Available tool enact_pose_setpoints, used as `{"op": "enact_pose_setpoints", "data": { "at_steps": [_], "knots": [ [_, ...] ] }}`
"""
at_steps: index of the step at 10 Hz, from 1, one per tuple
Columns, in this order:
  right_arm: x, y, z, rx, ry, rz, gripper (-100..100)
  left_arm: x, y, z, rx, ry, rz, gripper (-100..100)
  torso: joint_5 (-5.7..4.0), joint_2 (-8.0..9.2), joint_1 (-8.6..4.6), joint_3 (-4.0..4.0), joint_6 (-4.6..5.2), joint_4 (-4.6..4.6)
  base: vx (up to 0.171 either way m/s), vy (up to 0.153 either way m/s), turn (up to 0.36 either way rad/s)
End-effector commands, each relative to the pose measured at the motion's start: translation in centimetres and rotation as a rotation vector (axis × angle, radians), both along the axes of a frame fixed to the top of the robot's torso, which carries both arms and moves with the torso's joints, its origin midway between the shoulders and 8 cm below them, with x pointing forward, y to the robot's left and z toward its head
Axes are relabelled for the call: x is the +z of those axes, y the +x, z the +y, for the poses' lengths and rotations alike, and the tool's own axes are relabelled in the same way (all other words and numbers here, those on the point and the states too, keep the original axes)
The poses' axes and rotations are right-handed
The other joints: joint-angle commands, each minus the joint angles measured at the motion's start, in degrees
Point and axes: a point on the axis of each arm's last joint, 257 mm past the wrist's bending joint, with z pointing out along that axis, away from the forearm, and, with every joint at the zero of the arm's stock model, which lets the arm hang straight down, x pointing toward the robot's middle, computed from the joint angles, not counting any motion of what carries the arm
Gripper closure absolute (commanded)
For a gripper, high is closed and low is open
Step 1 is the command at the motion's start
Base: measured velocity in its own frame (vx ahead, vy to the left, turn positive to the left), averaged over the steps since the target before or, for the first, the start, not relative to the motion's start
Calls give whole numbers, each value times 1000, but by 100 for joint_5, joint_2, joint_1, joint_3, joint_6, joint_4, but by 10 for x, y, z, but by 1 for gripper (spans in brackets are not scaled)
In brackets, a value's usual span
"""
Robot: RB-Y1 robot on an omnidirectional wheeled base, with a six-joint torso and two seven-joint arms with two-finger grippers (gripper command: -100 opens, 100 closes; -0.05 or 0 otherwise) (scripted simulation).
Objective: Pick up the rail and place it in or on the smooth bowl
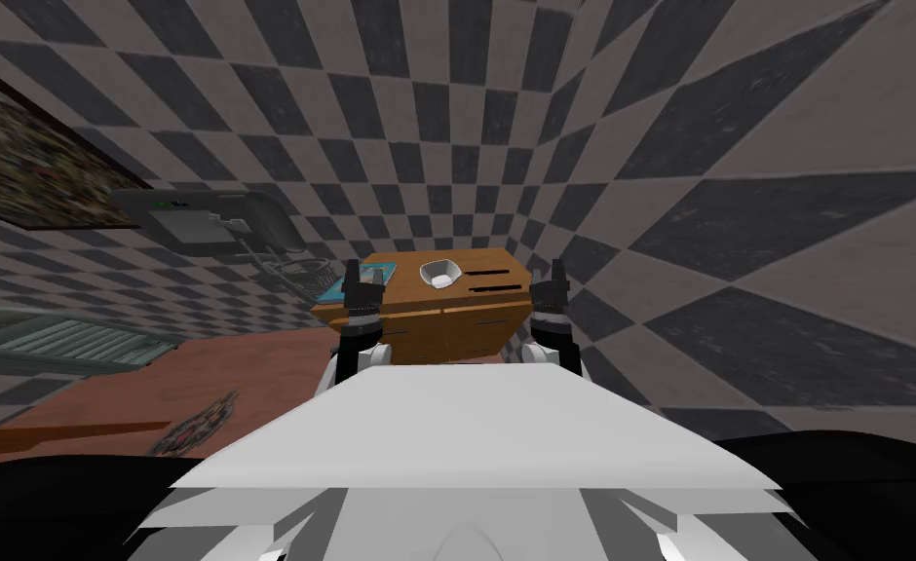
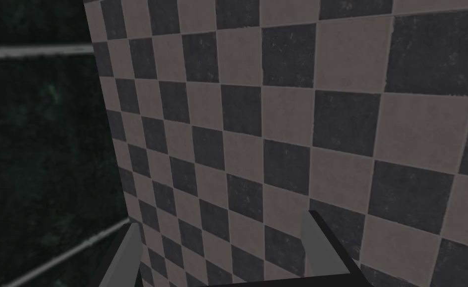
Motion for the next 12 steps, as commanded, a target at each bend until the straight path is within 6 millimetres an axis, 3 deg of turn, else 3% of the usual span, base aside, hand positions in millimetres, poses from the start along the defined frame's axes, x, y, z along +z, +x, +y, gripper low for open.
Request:
{"op": "enact_pose_setpoints", "data": {
  "at_steps": [1,6,12],
  "knots": [
    [5,0,7,26,-34,-21,-100,0,0,0,0,0,0,0,0,0,0,0,0,0,-88,-30,153],
    [16,0,37,136,-157,-100,-100,0,0,0,0,0,0,0,-8,58,-35,34,-1,13,-162,-74,217],
    [13,0,66,250,-291,-146,-100,0,0,0,0,0,0,0,-6,34,-24,20,-1,8,-92,-32,178]
  ]
}}
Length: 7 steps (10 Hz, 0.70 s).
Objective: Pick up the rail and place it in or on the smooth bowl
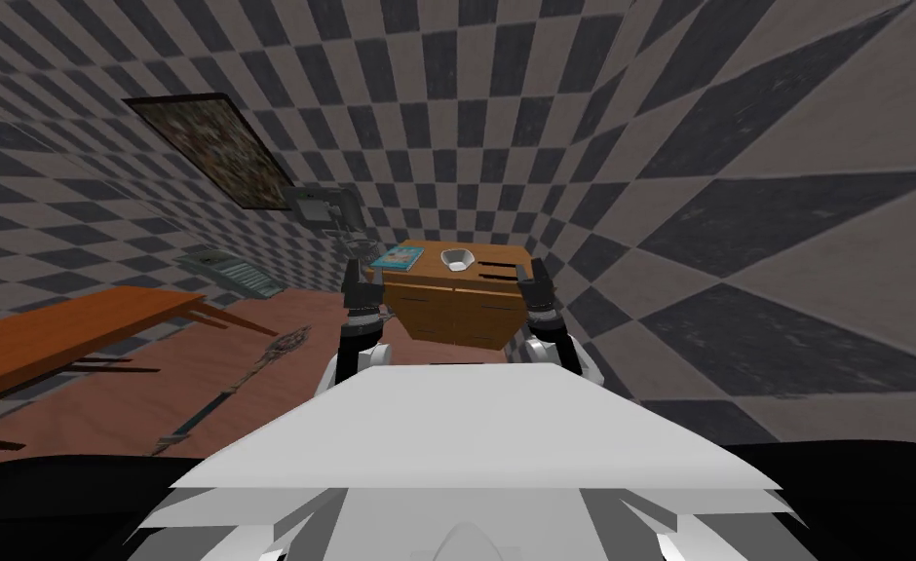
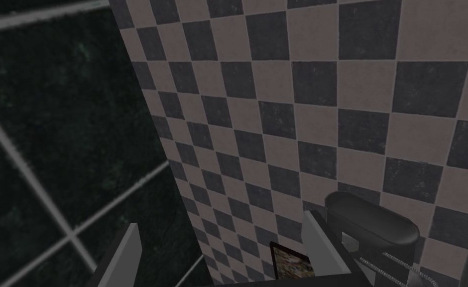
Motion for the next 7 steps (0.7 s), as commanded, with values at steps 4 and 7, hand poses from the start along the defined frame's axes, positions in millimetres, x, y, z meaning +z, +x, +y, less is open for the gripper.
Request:
{"op": "enact_pose_setpoints", "data": {
  "at_steps": [4,7],
  "knots": [
    [-9,0,22,88,-112,-28,-100,0,0,0,0,0,0,0,1,-7,4,-5,-3,-2,-70,-13,189],
    [-23,0,42,172,-213,-48,-100,0,0,0,0,0,0,0,0,-10,0,-6,1,-2,-70,-20,221]
  ]
}}
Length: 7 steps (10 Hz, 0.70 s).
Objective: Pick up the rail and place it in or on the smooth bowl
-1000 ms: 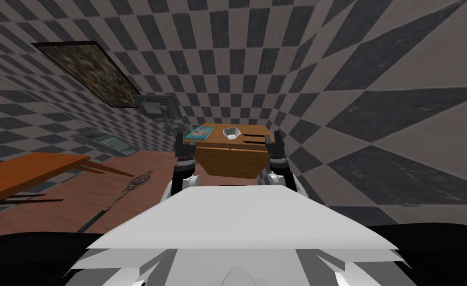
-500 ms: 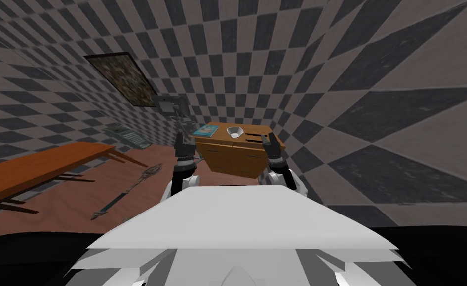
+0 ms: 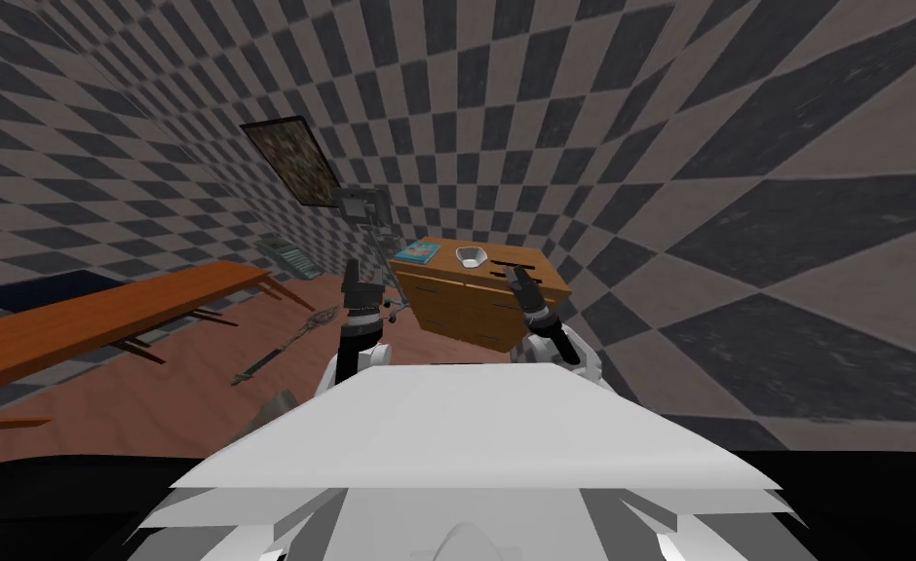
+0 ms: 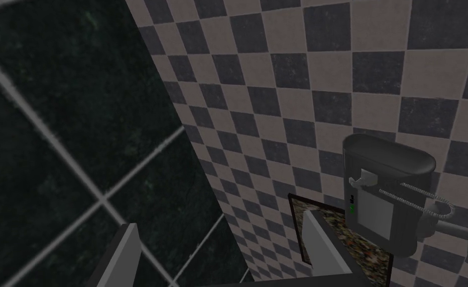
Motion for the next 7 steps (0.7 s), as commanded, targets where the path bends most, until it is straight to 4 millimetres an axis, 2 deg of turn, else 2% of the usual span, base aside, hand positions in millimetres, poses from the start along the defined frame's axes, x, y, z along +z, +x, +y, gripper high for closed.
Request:
{"op": "enact_pose_setpoints", "data": {
  "at_steps": [1,4,7],
  "knots": [
    [-6,-2,5,26,-41,-5,-100,0,0,0,0,0,0,0,0,0,0,0,0,0,-58,-20,133],
    [-28,-2,21,110,-157,-16,-100,0,0,0,0,0,0,0,1,-5,7,-3,6,-1,-59,-1,236],
    [-45,-3,25,157,-259,-14,-100,0,0,0,0,0,0,0,1,-7,5,-4,2,-1,-47,-7,172]
  ]
}}
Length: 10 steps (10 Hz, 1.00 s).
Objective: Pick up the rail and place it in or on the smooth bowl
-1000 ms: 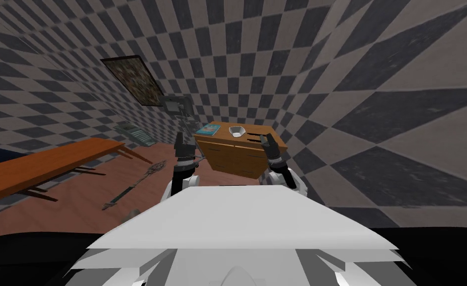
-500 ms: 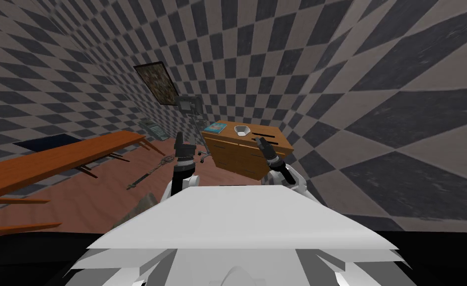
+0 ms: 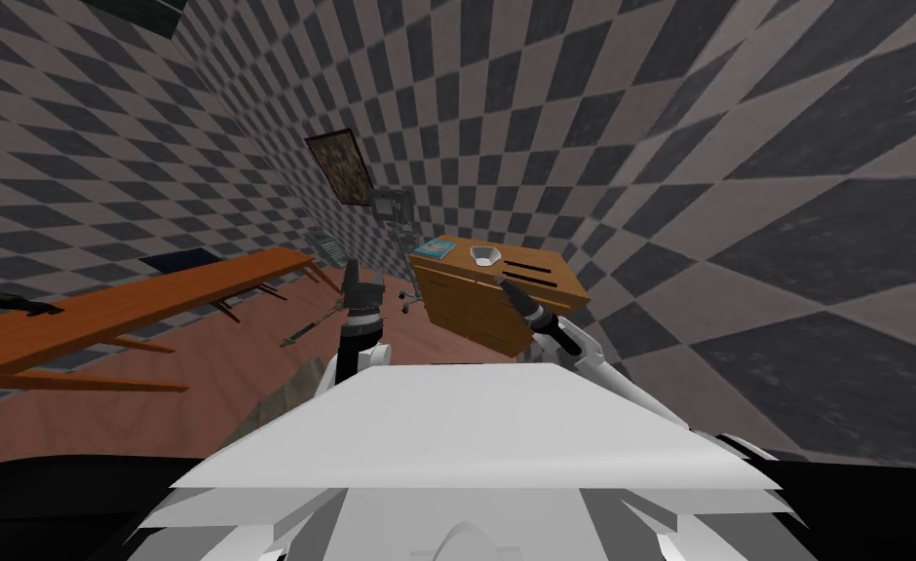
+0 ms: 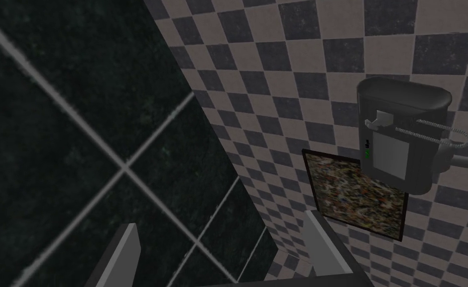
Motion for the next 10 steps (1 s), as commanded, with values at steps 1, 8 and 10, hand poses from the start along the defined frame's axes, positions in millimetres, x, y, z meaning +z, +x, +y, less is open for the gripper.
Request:
{"op": "enact_pose_setpoints", "data": {
  "at_steps": [1,8,10],
  "knots": [
    [-15,0,5,45,-71,0,-100,0,0,0,0,0,0,0,0,0,0,0,0,0,-31,-6,272],
    [-68,-3,-6,161,-353,12,-100,0,0,0,0,0,0,0,0,-10,-1,-6,3,-2,-20,-4,172],
    [-85,-3,-16,193,-445,19,-100,0,0,0,0,0,0,0,0,-10,-1,-6,4,-2,-15,-6,181]
  ]
}}
